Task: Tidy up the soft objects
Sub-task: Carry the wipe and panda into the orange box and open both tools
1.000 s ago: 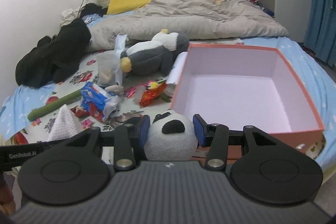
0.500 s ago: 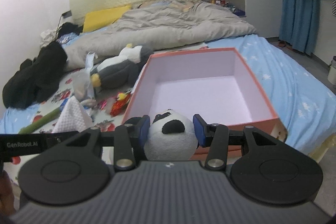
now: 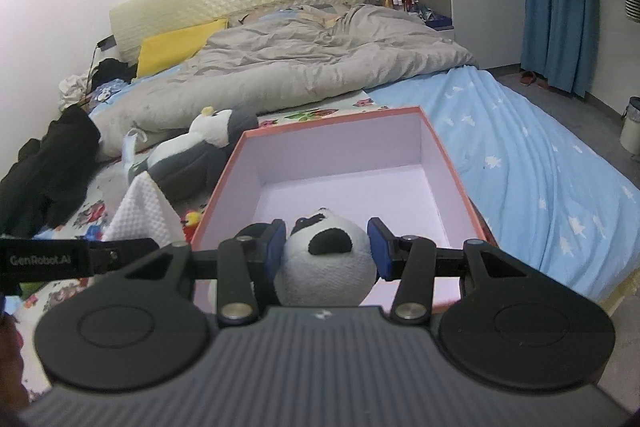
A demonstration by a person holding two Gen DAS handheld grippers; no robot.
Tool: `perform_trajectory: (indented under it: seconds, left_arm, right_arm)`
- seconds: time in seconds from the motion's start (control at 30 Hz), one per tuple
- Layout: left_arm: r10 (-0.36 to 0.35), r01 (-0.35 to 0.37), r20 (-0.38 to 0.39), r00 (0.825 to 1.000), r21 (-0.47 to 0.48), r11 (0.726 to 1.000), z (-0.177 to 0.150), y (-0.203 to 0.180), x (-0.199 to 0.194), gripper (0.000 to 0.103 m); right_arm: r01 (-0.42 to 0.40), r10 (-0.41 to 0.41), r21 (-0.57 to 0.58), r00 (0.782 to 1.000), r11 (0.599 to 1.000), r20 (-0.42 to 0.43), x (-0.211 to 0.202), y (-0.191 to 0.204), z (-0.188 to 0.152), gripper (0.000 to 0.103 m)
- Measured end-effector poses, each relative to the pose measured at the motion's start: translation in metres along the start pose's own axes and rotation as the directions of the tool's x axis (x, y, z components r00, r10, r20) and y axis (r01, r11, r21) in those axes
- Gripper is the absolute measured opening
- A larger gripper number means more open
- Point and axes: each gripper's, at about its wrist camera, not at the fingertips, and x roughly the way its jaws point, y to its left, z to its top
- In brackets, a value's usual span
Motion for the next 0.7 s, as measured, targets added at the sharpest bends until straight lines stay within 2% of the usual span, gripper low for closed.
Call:
perform_trajectory:
  seconds: [0.37,0.7]
  left_arm:
    - [0.021,-0.019,-0.084,0.996,0.016,1.000,0.036,-0.003,0.085,0.011]
    - [0.050,-0.049,-0.168,0.985,0.009,0.999,0.037,0.006,0.144,0.011]
  right_arm:
    - [0.023,-0.020,0.038,0.996,0.999,-0.082,0.070,-0.033,0.009,0.048]
    - [0.048,-0.035,0.073,0.985,0.996,-0.171,0.123,-0.055,0.001,0.049]
